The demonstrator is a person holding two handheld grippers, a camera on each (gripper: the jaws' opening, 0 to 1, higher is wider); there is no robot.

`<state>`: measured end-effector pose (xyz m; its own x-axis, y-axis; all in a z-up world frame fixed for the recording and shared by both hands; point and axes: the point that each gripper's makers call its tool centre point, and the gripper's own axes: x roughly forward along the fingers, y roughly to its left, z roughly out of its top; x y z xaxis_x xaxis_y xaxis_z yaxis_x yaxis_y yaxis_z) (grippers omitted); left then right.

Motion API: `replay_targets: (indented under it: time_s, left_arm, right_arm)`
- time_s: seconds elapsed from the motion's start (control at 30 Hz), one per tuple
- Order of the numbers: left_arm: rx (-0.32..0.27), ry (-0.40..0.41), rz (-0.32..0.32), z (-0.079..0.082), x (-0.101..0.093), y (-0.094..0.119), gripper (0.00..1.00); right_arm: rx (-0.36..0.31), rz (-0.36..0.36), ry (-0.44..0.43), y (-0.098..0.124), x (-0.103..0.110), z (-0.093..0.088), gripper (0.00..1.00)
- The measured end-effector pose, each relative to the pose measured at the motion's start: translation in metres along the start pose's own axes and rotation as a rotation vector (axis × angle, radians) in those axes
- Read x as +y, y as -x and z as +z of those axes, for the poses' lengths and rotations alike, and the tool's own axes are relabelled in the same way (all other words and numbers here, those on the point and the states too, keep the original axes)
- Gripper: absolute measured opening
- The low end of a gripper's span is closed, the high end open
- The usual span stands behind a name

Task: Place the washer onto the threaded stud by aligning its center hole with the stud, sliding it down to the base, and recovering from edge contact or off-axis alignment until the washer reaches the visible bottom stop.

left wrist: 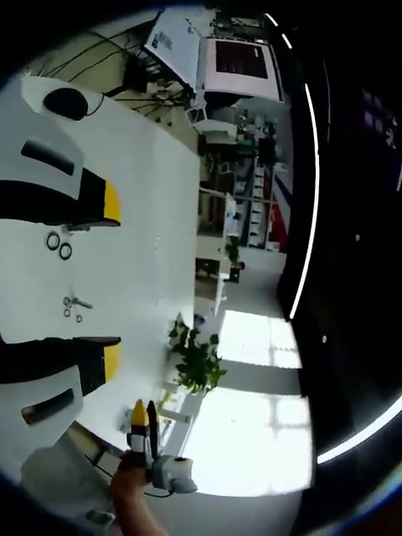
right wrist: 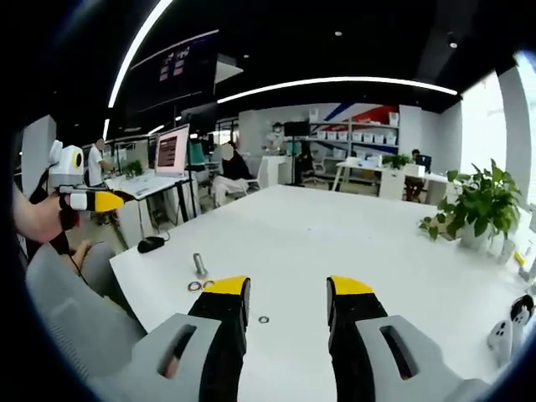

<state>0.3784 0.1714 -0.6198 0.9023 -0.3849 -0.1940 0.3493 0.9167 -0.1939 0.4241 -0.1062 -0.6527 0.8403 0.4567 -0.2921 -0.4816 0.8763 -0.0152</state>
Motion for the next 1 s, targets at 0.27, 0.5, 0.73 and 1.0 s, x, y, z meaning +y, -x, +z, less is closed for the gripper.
replay_targets:
  time_s: [0.27, 0.5, 0.73, 1.0]
  left_arm:
    - [-0.019, 0.01, -0.011, 0.007, 0.009, -0.003, 0.5]
    - [-0.027, 0.001, 0.075, 0.018, 0.012, -0.004, 0.54]
    - [-0.049, -0.01, 0.131, 0.025, 0.009, -0.002, 0.56]
    - [-0.069, 0.006, 0.173, 0.031, 0.013, 0.008, 0.56]
  right_arm:
    - [0.019, -0.041, 0.007, 0.002, -0.009, -0.003, 0.39]
    - [0.047, 0.015, 0.036, -0.003, 0.003, -0.007, 0.4]
    - [0.039, 0.066, 0.01, -0.004, 0.013, -0.008, 0.4]
    - [0.03, 0.148, 0.031, -0.003, 0.035, -0.006, 0.42]
